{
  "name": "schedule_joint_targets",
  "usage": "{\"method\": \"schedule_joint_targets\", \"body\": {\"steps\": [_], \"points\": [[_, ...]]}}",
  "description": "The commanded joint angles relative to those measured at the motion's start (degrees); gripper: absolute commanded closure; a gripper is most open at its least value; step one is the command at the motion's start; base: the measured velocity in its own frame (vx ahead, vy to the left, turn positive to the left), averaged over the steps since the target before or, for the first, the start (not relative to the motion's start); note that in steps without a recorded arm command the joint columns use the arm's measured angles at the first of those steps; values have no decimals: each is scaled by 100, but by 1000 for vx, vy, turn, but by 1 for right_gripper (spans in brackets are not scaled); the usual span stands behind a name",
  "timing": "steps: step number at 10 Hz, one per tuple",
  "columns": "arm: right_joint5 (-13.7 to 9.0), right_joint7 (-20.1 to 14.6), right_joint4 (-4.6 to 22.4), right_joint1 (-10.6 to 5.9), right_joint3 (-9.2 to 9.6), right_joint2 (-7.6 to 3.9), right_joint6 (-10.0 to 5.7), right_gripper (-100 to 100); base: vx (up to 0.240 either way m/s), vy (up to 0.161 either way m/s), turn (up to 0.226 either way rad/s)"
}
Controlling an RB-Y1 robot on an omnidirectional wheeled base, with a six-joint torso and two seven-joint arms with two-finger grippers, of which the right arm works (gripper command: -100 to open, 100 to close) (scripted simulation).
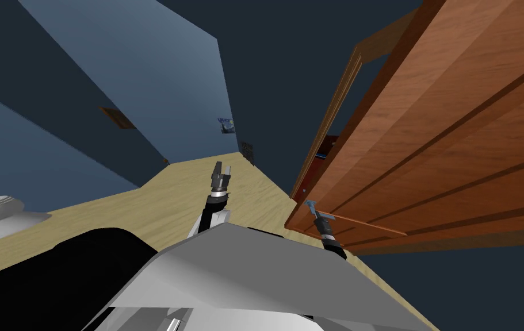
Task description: Pull the door open
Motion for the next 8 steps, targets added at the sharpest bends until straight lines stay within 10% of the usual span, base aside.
{"method": "schedule_joint_targets", "body": {"steps": [1,5,8], "points": [[7,71,-133,-5,-15,114,182,100,-207,-94,173],[-16,197,-329,-102,-109,266,527,100,-168,-91,142],[56,13,-243,50,-70,117,274,100,-146,-32,145]]}}
